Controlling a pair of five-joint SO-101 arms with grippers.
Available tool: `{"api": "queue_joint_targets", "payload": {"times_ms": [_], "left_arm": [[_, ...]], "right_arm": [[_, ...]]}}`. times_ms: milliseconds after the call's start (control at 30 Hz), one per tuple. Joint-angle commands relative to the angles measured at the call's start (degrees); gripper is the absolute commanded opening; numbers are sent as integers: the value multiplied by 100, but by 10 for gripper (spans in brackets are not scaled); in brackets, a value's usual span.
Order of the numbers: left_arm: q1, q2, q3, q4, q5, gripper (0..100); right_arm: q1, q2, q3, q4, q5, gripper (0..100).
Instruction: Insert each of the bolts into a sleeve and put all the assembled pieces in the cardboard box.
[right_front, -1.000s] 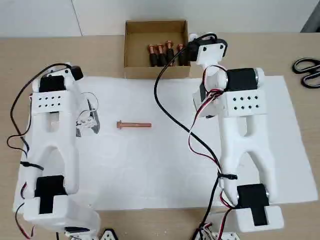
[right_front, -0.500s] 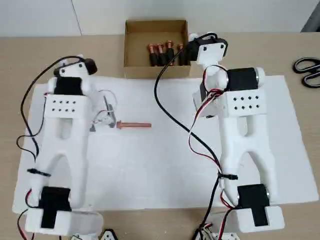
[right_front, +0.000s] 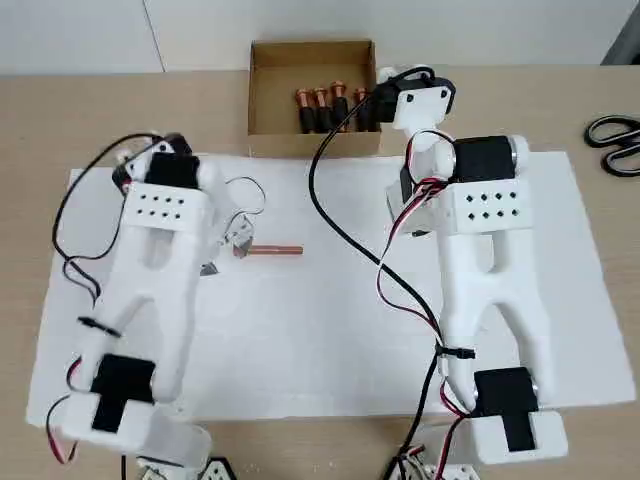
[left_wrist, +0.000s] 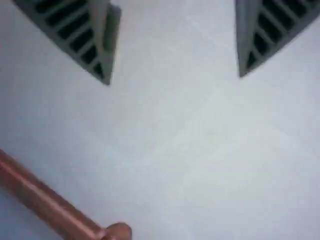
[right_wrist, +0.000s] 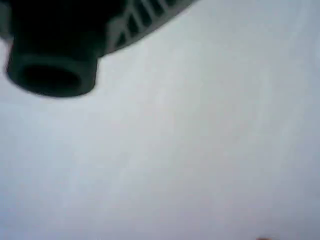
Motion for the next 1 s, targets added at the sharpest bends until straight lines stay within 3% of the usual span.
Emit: {"api": "queue_joint_targets", "payload": {"times_ms": [0,200,333,533,700,967], "left_arm": [[70,273,-277,-396,281,157],[334,431,-277,-976,352,159],[360,440,-251,-1284,1134,159],[396,448,127,-1873,1653,159],[396,448,690,-2523,1723,159],[396,448,980,-2576,1723,159]], "right_arm": [[-48,-330,9,66,0,5],[-40,-330,9,66,0,5],[-40,-330,9,66,0,5],[-40,-330,9,66,0,5],[-40,-330,9,66,0,5],[-40,-330,18,66,0,5]]}}
